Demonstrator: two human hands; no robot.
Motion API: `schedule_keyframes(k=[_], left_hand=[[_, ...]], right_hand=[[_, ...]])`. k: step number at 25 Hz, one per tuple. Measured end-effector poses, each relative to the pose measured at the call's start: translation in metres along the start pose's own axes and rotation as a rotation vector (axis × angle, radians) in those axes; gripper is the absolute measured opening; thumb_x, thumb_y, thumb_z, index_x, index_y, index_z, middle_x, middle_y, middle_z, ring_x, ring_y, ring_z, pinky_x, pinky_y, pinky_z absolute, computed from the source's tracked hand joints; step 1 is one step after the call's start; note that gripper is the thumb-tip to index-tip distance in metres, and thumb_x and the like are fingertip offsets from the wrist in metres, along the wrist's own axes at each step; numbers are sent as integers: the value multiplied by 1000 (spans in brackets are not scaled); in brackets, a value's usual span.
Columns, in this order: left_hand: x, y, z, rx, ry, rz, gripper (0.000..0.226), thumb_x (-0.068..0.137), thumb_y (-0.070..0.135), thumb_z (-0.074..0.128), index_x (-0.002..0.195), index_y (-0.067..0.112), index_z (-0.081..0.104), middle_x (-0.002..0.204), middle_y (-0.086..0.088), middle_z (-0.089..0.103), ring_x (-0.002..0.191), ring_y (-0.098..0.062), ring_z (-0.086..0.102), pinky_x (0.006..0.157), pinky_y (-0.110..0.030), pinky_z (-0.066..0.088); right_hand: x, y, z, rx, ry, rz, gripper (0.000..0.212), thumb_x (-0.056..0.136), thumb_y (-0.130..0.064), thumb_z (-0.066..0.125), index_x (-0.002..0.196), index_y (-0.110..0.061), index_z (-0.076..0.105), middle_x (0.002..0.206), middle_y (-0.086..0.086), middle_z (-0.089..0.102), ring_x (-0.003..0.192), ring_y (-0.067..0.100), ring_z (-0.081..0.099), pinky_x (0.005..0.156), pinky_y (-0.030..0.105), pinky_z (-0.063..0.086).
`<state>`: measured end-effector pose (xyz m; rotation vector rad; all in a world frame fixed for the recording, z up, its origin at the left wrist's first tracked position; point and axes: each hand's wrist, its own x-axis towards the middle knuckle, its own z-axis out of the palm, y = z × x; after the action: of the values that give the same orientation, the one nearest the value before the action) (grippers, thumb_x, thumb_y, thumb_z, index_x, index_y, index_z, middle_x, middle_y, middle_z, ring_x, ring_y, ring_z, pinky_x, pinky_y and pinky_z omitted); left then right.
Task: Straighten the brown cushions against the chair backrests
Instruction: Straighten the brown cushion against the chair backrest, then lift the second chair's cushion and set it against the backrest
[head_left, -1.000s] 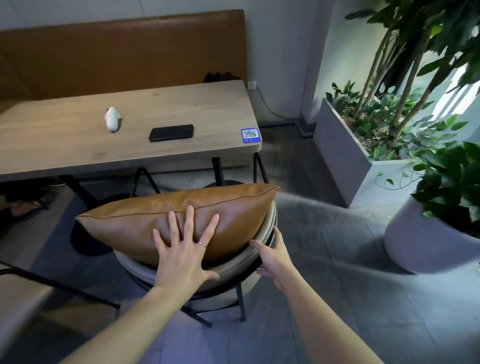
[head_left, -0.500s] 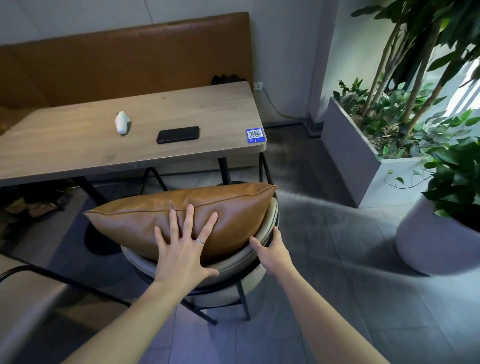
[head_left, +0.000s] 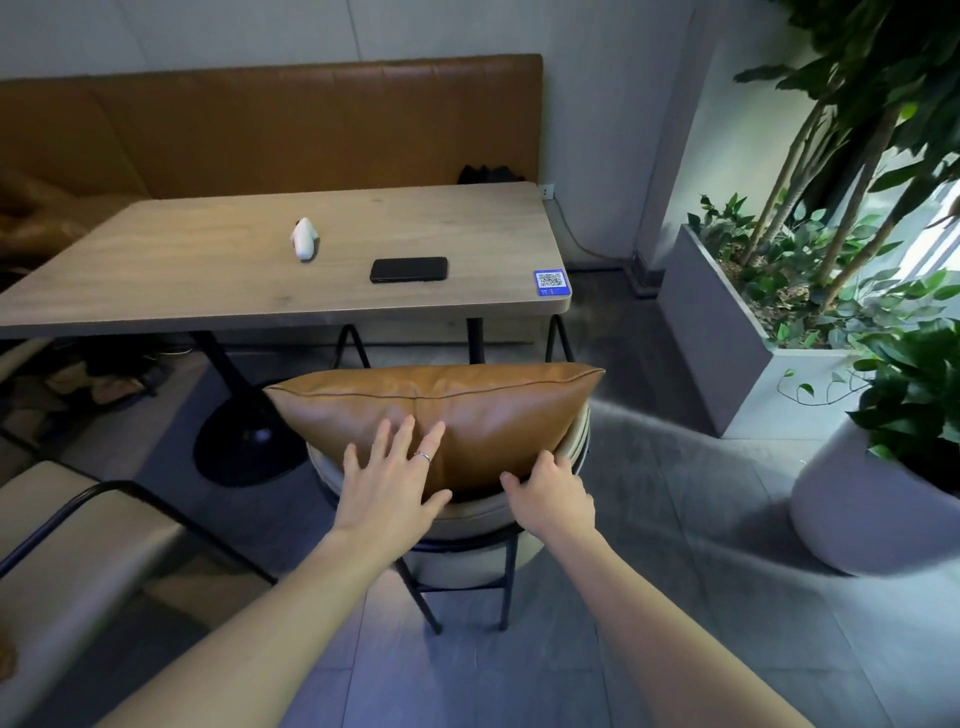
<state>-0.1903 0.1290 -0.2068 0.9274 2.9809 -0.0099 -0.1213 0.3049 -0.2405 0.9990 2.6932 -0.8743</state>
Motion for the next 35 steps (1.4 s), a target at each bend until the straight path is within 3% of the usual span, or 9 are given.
schedule_keyframes(k=[2, 4, 9, 13, 18, 25, 35], left_hand=[[-17, -18, -14, -15, 25, -4, 62, 99, 50, 46, 154, 26, 31, 162, -6, 31, 151, -30, 19, 117, -58, 20], [-38, -38, -31, -27, 57, -17, 52, 99, 47, 45, 146, 23, 45, 154, -4, 44, 145, -27, 30, 115, -54, 23], [-119, -123, -83, -48, 187, -96, 51, 98, 45, 47, 144, 22, 48, 152, -4, 47, 145, -28, 32, 115, -55, 21], [-200, -216, -134, -52, 279, -218, 53, 98, 45, 47, 146, 22, 46, 154, -5, 46, 145, -28, 33, 114, -55, 24], [-311, -345, -198, -29, 418, -402, 53, 98, 46, 49, 145, 21, 49, 155, -8, 46, 146, -29, 33, 114, -57, 25], [-425, -464, -243, -3, 479, -614, 51, 96, 45, 52, 140, 19, 55, 150, -8, 51, 141, -30, 38, 107, -60, 31], [-437, -558, -206, -64, 386, -764, 50, 98, 46, 48, 141, 20, 52, 152, -5, 48, 142, -27, 36, 110, -58, 30]], right_hand=[[-23, -26, -4, -52, 77, -111, 43, 100, -46, 44, 115, -9, 58, 118, 10, 58, 111, 37, 59, 94, 49, 48], [-50, -58, -4, -71, 161, -232, 38, 101, -42, 43, 110, -10, 61, 110, 8, 62, 105, 35, 62, 91, 48, 49], [-145, -157, 12, -203, 350, -526, 42, 102, -43, 44, 133, -17, 55, 131, 6, 63, 120, 30, 58, 96, 46, 46], [-219, -233, 37, -295, 396, -692, 49, 101, -45, 43, 142, -19, 48, 137, 6, 61, 125, 31, 57, 97, 49, 47], [-320, -349, 57, -321, 383, -847, 56, 101, -46, 41, 149, -19, 39, 142, 7, 56, 128, 33, 52, 99, 52, 44], [-412, -492, 88, -294, 360, -1025, 56, 101, -48, 36, 150, -21, 36, 146, 9, 51, 131, 35, 48, 103, 55, 40], [-406, -567, 190, -237, 123, -1006, 61, 101, -52, 34, 155, -23, 29, 151, 6, 45, 133, 35, 46, 103, 56, 39]])
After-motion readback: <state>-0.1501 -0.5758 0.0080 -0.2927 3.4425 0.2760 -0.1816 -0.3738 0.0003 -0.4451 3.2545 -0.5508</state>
